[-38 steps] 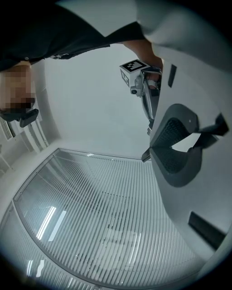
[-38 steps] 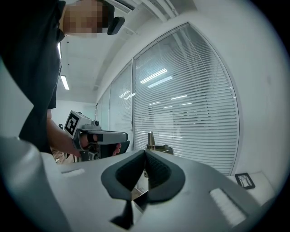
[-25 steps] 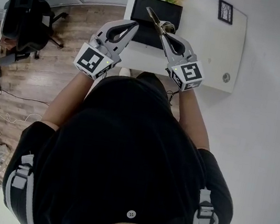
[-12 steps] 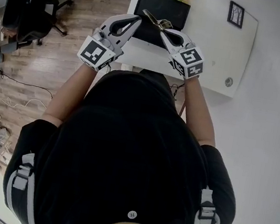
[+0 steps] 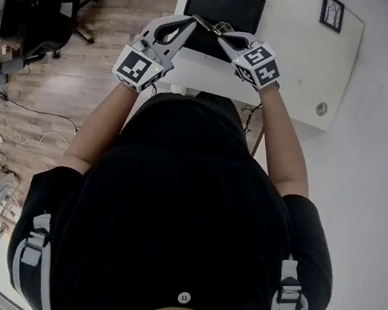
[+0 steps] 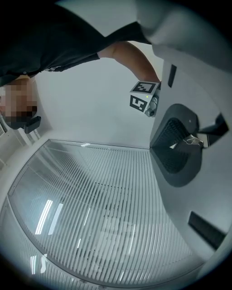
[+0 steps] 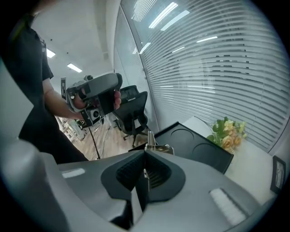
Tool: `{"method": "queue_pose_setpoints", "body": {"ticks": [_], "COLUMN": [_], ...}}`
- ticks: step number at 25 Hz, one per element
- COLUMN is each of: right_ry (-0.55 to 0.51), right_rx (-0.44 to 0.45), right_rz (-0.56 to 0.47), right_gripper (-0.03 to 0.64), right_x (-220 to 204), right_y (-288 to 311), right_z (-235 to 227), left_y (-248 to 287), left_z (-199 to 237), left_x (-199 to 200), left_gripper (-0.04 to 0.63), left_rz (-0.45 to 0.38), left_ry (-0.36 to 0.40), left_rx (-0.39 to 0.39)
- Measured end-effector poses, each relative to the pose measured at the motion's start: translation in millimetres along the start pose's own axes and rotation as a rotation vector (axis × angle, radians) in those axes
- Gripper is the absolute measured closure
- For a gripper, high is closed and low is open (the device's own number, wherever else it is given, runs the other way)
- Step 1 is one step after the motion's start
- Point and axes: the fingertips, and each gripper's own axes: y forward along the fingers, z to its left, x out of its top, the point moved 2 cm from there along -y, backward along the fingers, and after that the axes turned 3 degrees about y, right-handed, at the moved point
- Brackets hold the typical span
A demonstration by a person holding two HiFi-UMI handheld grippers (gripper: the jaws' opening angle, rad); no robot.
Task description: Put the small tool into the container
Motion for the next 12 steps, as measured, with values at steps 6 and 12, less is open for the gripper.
{"method": "queue_pose_setpoints", "body": {"ticks": [6, 12], "right_ry": [-0.005, -0.008], "right_rx": [0.048, 0.093], "right_rz": [0.072, 0.163], "right_gripper": [0.601, 0.601], "right_x": [-13.7, -31.1], "right_y": [17.4, 35.5], "right_z": [-2.6, -1.1], "left_y": [6.9, 9.5], "left_z": [4.9, 8.5], "left_x": [-11.2, -13.6], "left_gripper": [0.591, 0.591], "left_rz": [0.009, 0.006], "left_ry": [-0.008, -0.006], "left_rx": [0.016, 0.028]}}
